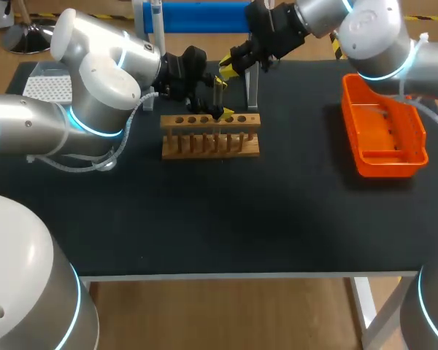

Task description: Invert the test tube, pick up the pipette, mount the tip to pipette, aspirate from beaker and dispense into the tube, eject the tip, return the pipette, and cap with the stopper.

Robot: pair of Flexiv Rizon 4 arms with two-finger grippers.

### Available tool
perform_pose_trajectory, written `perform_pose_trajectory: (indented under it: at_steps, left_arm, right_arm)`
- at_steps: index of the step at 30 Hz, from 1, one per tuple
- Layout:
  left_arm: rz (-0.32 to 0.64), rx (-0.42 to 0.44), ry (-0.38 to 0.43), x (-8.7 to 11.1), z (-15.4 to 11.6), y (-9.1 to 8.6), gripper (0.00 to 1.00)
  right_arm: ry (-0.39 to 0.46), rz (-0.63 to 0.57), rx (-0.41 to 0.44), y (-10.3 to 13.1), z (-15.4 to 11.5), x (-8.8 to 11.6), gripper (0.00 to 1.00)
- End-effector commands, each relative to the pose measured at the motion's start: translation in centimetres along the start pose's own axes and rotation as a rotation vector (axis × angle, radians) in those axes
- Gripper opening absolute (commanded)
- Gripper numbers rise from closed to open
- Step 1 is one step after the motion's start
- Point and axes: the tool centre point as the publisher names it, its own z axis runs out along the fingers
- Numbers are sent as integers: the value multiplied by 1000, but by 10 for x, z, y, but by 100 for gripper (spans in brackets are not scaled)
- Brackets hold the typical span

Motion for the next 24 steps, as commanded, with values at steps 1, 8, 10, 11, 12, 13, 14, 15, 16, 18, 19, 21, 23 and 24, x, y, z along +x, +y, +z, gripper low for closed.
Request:
perform_pose_trajectory:
  at_steps: [1,8,10,11,12,13,14,15,16,18,19,21,23,24]
  left_arm:
    - [-1,-2,1,0,0,0,100]
    - [-1,-2,1,0,0,0,100]
    - [-1,-2,1,0,0,0,100]
    - [-1,-2,1,0,0,0,100]
    - [-1,-2,1,0,0,0,100]
    - [-1,-2,1,0,0,0,100]
    - [-1,-2,1,0,0,0,100]
    - [-1,-2,1,0,0,0,100]
    - [-1,-2,1,0,0,0,100]
    - [-1,-2,1,0,0,0,100]
    - [-1,-2,1,0,0,0,100]
    - [-1,-2,1,0,0,0,100]
    - [-1,-2,1,0,0,0,100]
    - [-1,-2,1,0,0,0,100]
  right_arm:
    - [9,1,5,1,3,-7,0]
    - [6,2,10,-1,7,-11,0]
    - [6,1,11,-1,8,-12,0]
    - [6,1,11,-1,8,-12,0]
    - [7,1,11,0,9,-12,0]
    - [7,1,11,0,9,-12,0]
    - [7,1,11,0,10,-13,0]
    - [7,1,11,0,11,-13,0]
    - [7,1,12,-1,11,-13,0]
    - [6,1,13,-1,13,-13,0]
    - [7,2,14,-2,13,-13,0]
    - [8,2,16,-3,15,-12,0]
    - [10,3,18,-4,16,-12,0]
    - [11,4,19,-5,17,-11,0]
